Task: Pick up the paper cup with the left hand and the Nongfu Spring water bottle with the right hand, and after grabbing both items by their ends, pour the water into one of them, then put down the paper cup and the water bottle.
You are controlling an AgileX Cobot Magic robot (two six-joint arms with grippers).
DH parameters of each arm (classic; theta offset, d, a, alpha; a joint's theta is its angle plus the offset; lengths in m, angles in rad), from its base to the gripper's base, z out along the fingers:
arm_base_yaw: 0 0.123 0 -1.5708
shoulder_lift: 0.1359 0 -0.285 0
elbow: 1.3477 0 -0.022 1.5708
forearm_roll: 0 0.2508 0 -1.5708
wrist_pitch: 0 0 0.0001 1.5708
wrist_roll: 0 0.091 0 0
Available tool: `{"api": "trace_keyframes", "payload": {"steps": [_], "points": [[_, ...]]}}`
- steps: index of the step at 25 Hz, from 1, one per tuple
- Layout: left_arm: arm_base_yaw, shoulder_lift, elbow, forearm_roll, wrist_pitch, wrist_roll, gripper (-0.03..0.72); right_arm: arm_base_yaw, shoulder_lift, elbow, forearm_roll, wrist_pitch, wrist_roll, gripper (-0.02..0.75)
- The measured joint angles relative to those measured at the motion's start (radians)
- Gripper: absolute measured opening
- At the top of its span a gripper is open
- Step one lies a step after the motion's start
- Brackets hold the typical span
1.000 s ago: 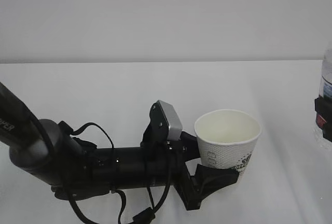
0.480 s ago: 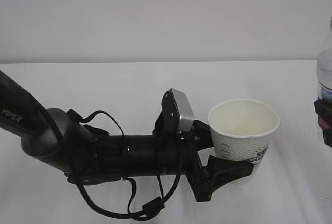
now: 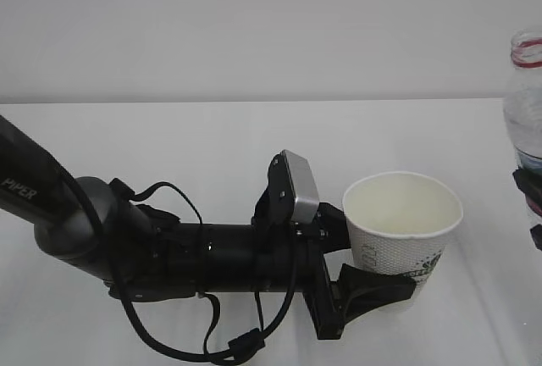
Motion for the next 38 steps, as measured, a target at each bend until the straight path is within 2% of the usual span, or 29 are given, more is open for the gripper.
{"api": "trace_keyframes", "payload": {"steps": [29,38], "points": [[0.0,0.0,0.0,0.002,0.0,-0.027,0.525,0.0,0.0,0.0,0.0,-0.115,-0.423,0.449],[0.0,0.0,0.0,0.002,0.0,-0.027,0.525,0.0,0.0,0.0,-0.002,-0.132,-0.444,0.449]]}}
